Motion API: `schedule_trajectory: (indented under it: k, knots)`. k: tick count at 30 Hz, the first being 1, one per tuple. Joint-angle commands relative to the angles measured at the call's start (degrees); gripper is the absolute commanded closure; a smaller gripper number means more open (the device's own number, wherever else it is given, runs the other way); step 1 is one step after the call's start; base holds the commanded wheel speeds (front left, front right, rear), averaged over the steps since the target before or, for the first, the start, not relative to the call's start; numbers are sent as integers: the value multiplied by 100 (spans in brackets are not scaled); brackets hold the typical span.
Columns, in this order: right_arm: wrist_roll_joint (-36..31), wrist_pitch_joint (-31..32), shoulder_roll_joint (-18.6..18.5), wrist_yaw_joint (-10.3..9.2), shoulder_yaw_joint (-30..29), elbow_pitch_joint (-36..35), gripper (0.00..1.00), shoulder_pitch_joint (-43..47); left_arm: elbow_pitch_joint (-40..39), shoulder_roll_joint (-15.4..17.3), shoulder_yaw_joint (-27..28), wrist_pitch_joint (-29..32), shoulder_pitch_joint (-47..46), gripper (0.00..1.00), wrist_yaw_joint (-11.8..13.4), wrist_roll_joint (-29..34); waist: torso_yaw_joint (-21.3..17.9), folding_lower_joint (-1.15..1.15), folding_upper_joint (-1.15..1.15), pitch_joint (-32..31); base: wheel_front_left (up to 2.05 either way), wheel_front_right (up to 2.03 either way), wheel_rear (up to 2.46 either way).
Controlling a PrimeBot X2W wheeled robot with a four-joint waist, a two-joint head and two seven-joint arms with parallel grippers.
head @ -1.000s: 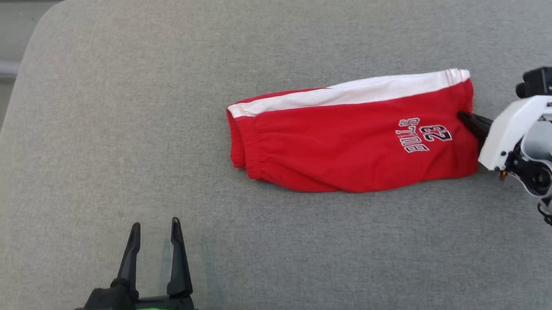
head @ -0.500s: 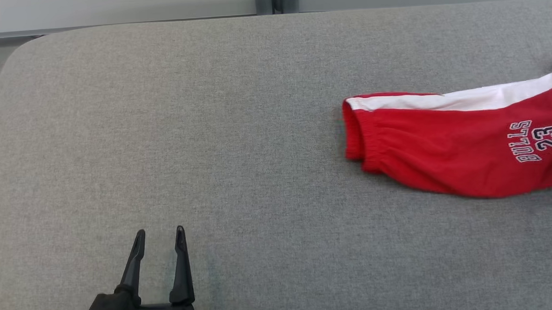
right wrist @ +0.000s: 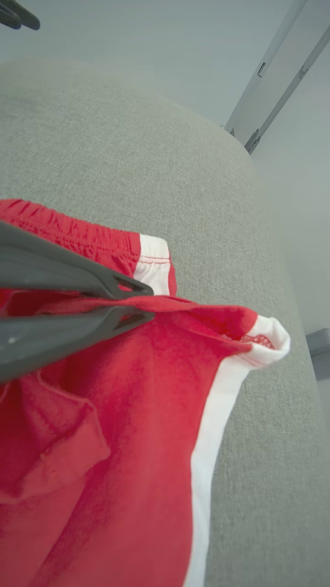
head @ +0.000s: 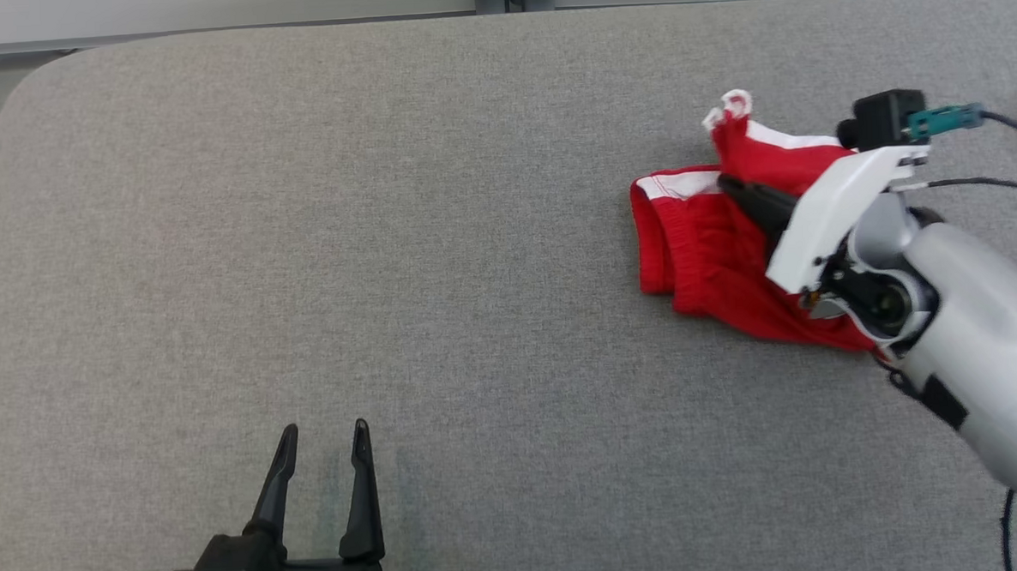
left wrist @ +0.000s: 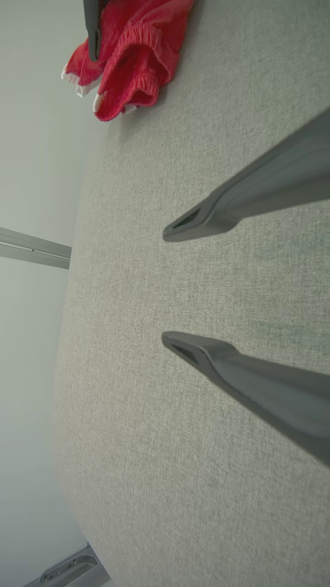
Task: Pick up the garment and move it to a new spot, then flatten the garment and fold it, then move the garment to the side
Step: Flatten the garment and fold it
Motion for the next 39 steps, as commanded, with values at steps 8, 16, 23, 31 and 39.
schedule_trajectory:
  k: [8, 16, 23, 31, 39]
  knots:
    - [-500, 30, 1217, 2, -97, 518, 100, -33, 237, 12, -62, -15, -144, 0, 6, 29, 269, 0, 0, -15, 0, 0, 0]
    - [-949, -14, 1370, 3, -221, 448, 100, 185, 284, 12, -71, -15, -28, 0, 69, -41, 264, 0, 0, -145, 0, 0, 0]
    - [-1283, 145, 1294, 3, -354, -112, 100, 438, 264, 12, -44, -15, -2, 0, 27, -12, 115, 0, 0, -186, 0, 0, 0]
    - [-1862, 346, 1649, 3, -598, -71, 69, 577, 313, 12, -145, -15, -68, 0, 23, -63, 121, 0, 0, -146, 0, 0, 0]
    - [-2443, 161, 2011, 2, -685, 77, 0, 750, 365, 12, -153, -15, -50, 0, 62, -106, 205, 0, 0, -199, 0, 0, 0]
